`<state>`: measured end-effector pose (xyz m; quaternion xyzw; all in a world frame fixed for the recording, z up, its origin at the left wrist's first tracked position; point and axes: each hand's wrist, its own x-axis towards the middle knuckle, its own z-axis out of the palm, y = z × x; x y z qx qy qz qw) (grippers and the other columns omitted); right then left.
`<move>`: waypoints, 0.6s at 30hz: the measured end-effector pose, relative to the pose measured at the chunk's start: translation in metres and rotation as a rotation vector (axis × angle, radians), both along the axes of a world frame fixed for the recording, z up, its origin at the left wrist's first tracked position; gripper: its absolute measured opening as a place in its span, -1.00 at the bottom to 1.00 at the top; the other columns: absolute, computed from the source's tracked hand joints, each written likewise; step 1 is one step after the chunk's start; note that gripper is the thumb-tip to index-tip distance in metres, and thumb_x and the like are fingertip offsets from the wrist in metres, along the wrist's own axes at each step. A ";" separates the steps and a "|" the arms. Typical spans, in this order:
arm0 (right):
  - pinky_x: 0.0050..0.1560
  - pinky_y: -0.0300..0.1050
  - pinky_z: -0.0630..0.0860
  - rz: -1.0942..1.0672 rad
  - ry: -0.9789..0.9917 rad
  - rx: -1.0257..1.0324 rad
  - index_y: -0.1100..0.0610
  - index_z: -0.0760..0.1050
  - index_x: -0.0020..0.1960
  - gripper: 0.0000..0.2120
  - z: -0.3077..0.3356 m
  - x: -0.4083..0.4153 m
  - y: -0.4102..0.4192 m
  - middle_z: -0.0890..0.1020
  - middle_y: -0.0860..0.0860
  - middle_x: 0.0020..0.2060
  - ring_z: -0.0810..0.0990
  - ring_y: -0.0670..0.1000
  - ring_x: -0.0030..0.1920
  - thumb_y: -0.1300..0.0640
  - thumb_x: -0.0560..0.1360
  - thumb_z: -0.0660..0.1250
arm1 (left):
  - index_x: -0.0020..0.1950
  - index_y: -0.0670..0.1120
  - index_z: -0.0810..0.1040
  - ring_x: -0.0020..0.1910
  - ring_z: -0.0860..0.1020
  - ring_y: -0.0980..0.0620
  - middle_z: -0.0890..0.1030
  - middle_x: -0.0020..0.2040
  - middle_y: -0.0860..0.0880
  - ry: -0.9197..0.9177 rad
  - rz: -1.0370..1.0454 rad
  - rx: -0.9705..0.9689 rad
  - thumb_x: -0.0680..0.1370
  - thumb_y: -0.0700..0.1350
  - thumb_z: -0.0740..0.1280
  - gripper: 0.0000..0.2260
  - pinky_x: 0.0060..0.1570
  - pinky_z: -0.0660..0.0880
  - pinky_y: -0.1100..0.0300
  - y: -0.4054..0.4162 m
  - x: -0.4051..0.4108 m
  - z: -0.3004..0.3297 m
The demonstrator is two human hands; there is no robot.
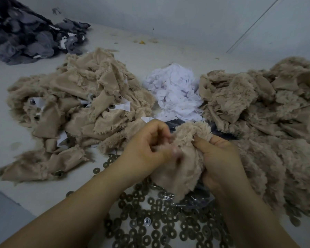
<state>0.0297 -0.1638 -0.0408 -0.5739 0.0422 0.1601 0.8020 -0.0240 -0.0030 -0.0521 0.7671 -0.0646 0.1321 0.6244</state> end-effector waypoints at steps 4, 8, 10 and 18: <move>-0.29 -0.02 0.65 0.034 0.005 0.018 0.22 0.70 -0.21 -0.76 0.000 0.000 -0.001 0.72 0.25 -0.16 0.74 0.21 -0.18 0.33 0.56 0.31 | -0.05 -0.07 0.53 -0.12 0.55 -0.12 0.57 -0.12 -0.09 -0.041 0.002 0.135 0.38 -0.05 0.53 -0.75 -0.12 0.55 -0.05 -0.005 -0.001 -0.004; -0.27 -0.04 0.66 0.034 -0.010 0.007 0.22 0.71 -0.21 -0.78 0.000 0.001 -0.001 0.73 0.25 -0.17 0.74 0.18 -0.19 0.35 0.53 0.34 | -0.26 0.01 0.59 -0.35 0.48 0.13 0.55 -0.35 0.07 0.049 0.057 -0.061 0.48 -0.08 0.36 -0.88 -0.33 0.43 0.27 -0.007 0.002 -0.002; -0.25 0.01 0.66 0.031 -0.007 -0.006 0.25 0.70 -0.17 -0.83 -0.001 0.002 0.000 0.72 0.27 -0.15 0.73 0.21 -0.19 0.37 0.51 0.35 | -0.32 0.01 0.54 -0.38 0.41 0.09 0.48 -0.38 0.00 0.127 0.049 -0.201 0.51 -0.06 0.30 -0.81 -0.36 0.37 0.24 -0.005 0.003 -0.001; -0.33 -0.07 0.63 0.027 0.038 0.006 0.30 0.66 -0.05 -0.87 -0.002 0.002 0.000 0.72 0.26 -0.16 0.73 0.17 -0.23 0.39 0.52 0.33 | -0.19 -0.25 0.46 -0.21 0.33 -0.08 0.42 -0.23 -0.12 0.238 0.052 -0.280 0.55 0.01 0.23 -0.68 -0.16 0.28 -0.01 -0.008 0.002 0.003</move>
